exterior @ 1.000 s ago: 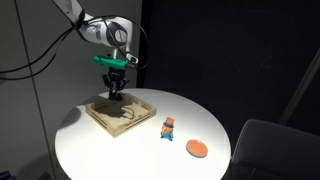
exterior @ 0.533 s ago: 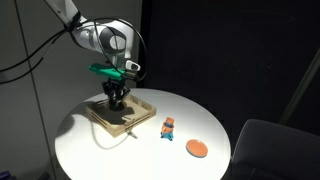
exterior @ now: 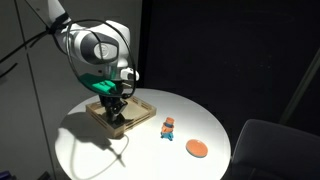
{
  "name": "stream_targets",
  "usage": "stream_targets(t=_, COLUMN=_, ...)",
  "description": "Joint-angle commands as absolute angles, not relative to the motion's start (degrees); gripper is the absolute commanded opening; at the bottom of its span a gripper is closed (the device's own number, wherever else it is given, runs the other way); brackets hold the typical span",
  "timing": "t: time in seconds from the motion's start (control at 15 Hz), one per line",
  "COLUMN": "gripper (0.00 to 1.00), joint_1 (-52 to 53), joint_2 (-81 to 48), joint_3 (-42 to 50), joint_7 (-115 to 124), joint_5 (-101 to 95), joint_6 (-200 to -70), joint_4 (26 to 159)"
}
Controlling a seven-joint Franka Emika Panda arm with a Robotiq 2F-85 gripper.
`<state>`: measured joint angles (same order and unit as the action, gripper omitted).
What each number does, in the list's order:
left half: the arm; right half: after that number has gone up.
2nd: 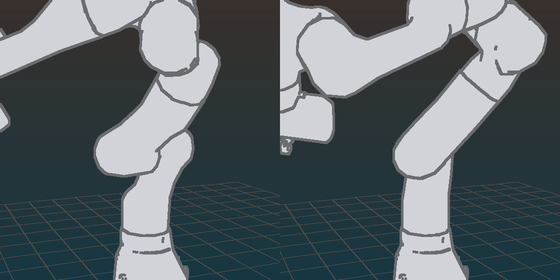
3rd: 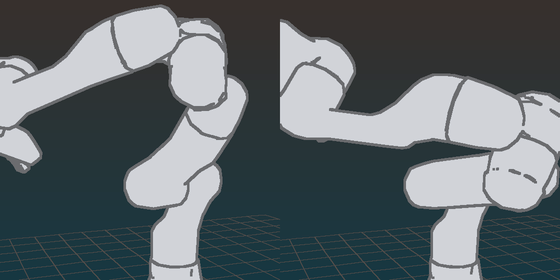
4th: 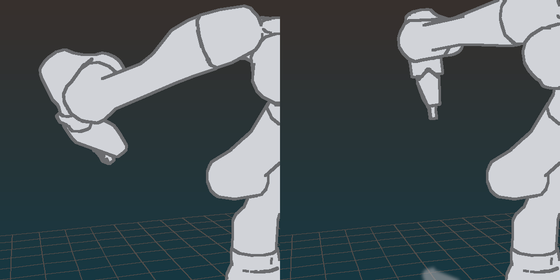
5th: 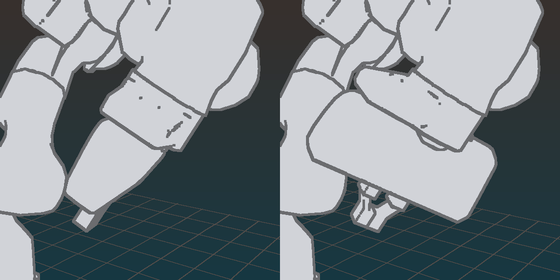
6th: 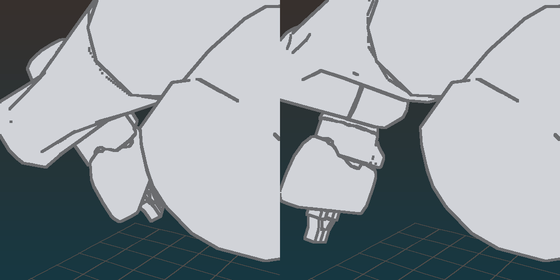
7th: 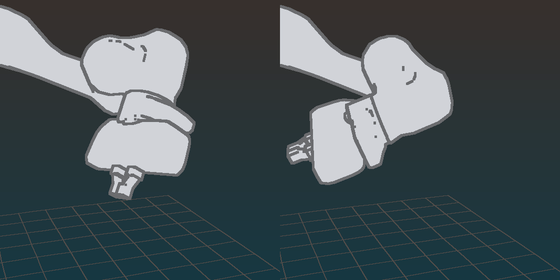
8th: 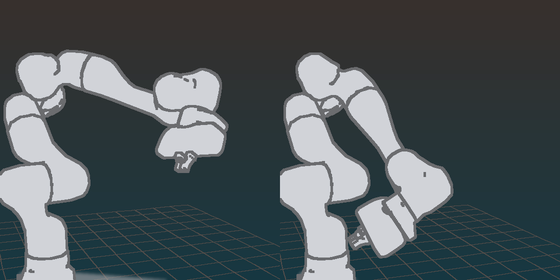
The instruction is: Remove the black object from the box and put it on the table
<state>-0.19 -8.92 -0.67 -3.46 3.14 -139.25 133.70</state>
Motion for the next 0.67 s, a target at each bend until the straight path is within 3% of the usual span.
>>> stream_targets(t=0.0, gripper=0.07, joint_1=-1.0, joint_2=-4.1, joint_3=0.3, joint_7=-1.3, joint_5=4.3, joint_6=-142.7, joint_4=140.6)
stream_targets(t=0.6, gripper=0.07, joint_1=-4.4, joint_2=-3.4, joint_3=4.7, joint_7=0.8, joint_5=4.1, joint_6=-142.8, joint_4=144.7)
